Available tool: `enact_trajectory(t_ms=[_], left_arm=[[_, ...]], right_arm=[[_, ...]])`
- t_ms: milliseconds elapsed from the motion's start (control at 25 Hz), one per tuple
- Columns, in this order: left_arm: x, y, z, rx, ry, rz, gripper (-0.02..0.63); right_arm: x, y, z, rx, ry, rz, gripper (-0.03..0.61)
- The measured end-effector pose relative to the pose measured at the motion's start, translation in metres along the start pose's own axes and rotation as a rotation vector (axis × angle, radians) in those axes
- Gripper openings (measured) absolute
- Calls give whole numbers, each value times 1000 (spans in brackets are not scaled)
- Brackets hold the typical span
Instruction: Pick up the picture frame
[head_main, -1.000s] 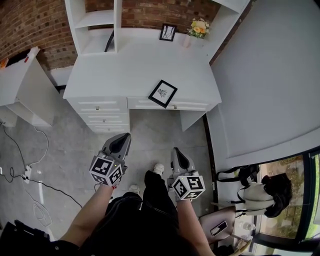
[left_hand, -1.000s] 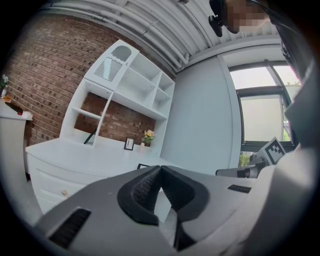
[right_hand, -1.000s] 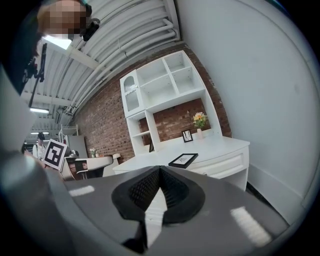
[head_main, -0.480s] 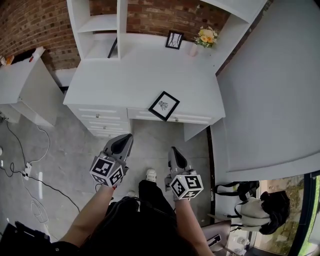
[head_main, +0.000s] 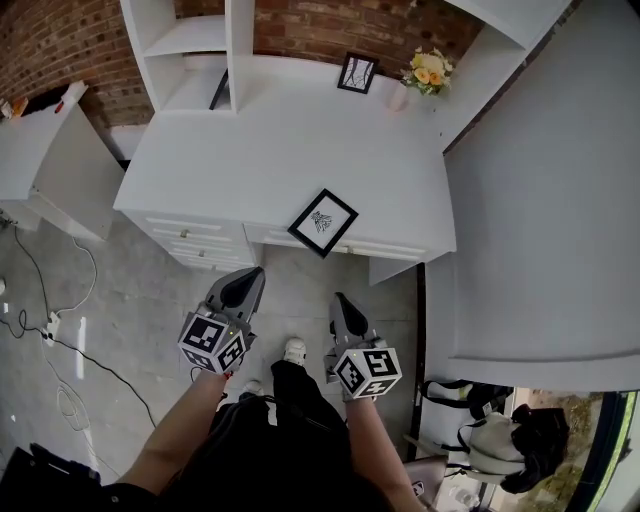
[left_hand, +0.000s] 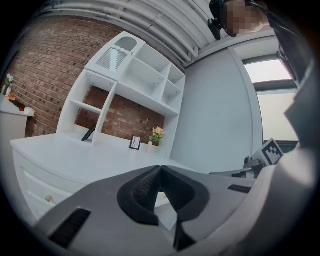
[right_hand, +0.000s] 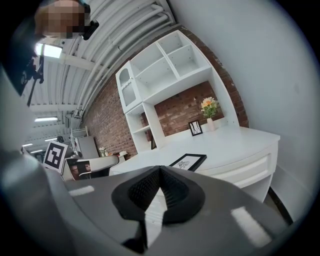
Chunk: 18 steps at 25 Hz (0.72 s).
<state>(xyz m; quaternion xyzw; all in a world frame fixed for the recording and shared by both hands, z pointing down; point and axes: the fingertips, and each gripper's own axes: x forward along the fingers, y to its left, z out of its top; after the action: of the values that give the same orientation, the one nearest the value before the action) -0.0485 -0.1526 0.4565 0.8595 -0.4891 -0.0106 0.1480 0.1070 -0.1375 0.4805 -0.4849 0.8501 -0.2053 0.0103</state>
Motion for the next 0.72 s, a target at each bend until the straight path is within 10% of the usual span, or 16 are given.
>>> enact_trajectory(t_ms=[720], left_arm=[[61, 5, -27, -44, 57, 64, 5]], right_arm=[[50, -43, -19, 83, 137, 114, 5]])
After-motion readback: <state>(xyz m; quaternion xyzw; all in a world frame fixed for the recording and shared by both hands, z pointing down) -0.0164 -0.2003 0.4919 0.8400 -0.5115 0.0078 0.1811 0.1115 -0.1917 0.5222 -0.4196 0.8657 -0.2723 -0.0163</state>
